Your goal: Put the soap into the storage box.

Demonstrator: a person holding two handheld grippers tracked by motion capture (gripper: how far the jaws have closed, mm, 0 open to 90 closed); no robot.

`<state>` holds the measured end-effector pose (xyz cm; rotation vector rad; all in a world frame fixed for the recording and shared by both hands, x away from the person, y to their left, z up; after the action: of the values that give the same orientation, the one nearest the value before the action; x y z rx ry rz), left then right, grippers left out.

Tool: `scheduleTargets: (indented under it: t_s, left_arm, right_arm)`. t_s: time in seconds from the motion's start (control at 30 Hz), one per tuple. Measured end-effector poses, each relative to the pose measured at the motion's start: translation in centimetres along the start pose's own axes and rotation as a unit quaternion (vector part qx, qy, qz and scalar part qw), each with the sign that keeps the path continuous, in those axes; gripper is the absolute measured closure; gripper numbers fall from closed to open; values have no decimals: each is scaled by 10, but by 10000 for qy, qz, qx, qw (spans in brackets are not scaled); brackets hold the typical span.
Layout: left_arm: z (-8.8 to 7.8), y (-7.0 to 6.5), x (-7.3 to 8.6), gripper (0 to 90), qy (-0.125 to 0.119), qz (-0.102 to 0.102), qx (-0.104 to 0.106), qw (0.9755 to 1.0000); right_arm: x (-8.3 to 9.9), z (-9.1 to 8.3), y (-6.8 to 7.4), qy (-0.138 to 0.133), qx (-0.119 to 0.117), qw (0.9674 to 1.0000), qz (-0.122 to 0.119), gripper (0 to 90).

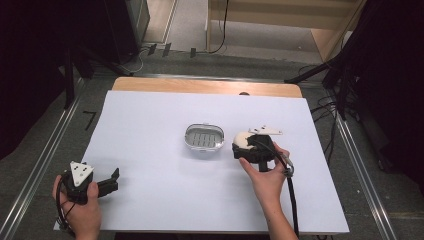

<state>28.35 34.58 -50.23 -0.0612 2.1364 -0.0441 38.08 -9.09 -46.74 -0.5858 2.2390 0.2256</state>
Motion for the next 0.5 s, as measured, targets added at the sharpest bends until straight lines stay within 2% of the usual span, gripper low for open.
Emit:
scheduleTargets:
  t_s: [0.2,0.27,0.5]
  left_arm:
    - [0,0,0,0,2,0,11,10000]
    - [0,0,0,0,-2,-5,17,10000]
    - [0,0,0,0,11,13,2,10000]
  right_arm:
    - [-5,2,2,-7,2,10000,-14,247]
    - [-6,2,3,-11,20,10000,47,247]
    - [-8,3,4,-20,-58,9999,84,247]
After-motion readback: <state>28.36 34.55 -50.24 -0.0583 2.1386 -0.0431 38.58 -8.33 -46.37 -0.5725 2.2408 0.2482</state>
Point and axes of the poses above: each handheld gripper's, and its own axes: z roughly forward along the jaws, x roughly out of its underside, y roughly to its left, the point moved 7 cm from there along z, roughly forward along the jaws, and after that the axes turned 11 degrees about -z, right-handed, at the moved point
